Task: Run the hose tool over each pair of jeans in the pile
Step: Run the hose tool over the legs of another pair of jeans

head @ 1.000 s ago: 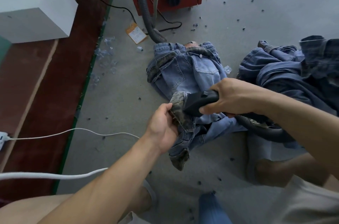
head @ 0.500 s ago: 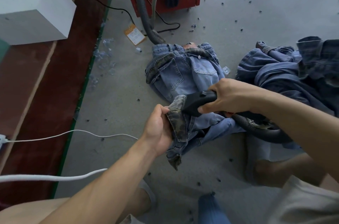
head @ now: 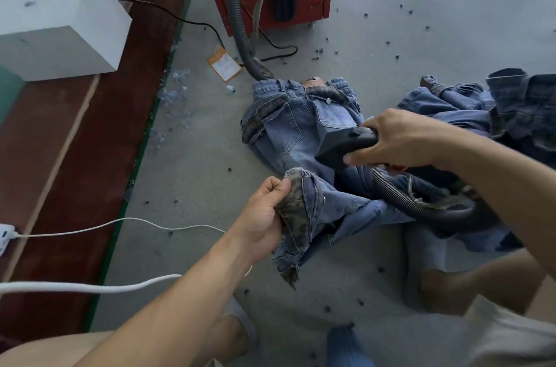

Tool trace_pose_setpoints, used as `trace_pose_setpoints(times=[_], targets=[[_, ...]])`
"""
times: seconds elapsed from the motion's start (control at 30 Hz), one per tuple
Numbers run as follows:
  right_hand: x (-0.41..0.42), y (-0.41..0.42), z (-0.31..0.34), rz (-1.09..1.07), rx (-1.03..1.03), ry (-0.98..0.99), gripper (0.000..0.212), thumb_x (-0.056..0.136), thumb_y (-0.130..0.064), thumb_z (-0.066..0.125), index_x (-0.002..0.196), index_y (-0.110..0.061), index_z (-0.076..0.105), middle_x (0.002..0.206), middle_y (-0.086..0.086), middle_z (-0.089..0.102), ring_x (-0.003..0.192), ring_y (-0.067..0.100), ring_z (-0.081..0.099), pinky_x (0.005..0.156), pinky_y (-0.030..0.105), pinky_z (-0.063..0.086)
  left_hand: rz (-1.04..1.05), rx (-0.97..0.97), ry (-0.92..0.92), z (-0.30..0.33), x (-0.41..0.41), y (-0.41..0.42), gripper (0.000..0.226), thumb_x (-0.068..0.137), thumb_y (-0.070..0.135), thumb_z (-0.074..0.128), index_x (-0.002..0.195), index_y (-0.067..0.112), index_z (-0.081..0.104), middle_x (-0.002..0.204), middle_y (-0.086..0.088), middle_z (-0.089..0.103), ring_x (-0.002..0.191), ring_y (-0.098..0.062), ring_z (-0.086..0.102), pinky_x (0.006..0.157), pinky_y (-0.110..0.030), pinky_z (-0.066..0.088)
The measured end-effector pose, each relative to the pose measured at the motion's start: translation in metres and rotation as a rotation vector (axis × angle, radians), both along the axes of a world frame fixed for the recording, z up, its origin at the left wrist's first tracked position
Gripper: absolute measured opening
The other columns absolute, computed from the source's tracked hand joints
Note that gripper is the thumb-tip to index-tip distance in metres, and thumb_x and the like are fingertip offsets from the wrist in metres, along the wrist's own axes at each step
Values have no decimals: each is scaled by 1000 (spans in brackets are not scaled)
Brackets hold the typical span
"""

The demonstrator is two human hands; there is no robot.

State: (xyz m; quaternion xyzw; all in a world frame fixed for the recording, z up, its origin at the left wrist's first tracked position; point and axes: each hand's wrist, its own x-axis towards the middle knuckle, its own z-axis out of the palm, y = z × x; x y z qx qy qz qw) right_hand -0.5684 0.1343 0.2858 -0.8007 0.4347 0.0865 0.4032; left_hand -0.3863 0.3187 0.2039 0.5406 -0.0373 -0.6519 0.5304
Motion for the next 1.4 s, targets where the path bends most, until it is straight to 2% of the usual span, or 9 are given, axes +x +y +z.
trace_pose_setpoints(times=[0.17,0.37,0.47,0.57,0.67,0.77,0.97,1.23,1.4], targets=[[4,19,-16,259,-57,171,38,77,-57,80,76,-22,66,59,-3,70,49,11,65,52,25,50,-60,-46,-127,3,-2,1,32,107,12,48,77,18,40,74,-6,50,68,-16,49,66,-29,45],[18,27,-26,184,-216,45,40,77,-63,78,73,-27,61,54,-13,62,49,-1,59,47,23,39,-164,-82,-268,-1,3,5,31,106,8,49,77,17,42,70,-4,47,64,-13,46,60,-25,40],[8,9,-15,119,-193,57,34,78,-57,81,73,-29,63,53,-9,64,43,3,60,41,17,38,-167,-112,-233,0,5,9,32,104,7,51,75,16,44,69,-2,51,62,-11,49,59,-24,45],[-3,1,-7,239,-148,146,32,78,-56,81,76,-28,65,55,-7,67,46,8,64,47,22,41,-144,-137,-201,0,7,11,32,104,6,51,75,16,43,70,-3,49,63,-12,48,62,-24,45],[1,18,-14,328,-242,171,31,76,-58,80,77,-32,64,62,-8,65,57,5,60,51,23,38,-148,-121,-201,0,6,12,31,104,6,50,76,16,43,72,-5,48,66,-14,47,64,-27,42],[12,34,-19,317,-317,59,29,77,-58,76,84,-32,66,66,-12,63,64,1,56,55,23,38,-154,-99,-188,0,7,13,32,104,7,49,75,17,42,70,-4,50,64,-14,48,62,-28,42],[0,22,-8,294,-518,64,28,81,-57,71,92,-32,65,70,-12,59,63,10,51,56,31,38,-93,-72,-78,1,10,10,32,103,10,53,74,19,43,76,-7,53,69,-19,52,64,-34,43],[7,47,-14,384,-462,37,30,81,-56,64,102,-35,63,80,-8,66,73,22,56,70,39,54,-153,-105,-116,-1,9,11,34,104,8,49,72,18,42,64,-1,52,58,-13,50,56,-26,43],[-6,13,0,313,-390,146,29,78,-52,78,94,-31,67,77,-9,65,75,19,59,71,37,53,-151,-136,-78,-4,13,11,33,103,7,51,72,17,45,67,-1,55,61,-12,53,60,-24,48]])
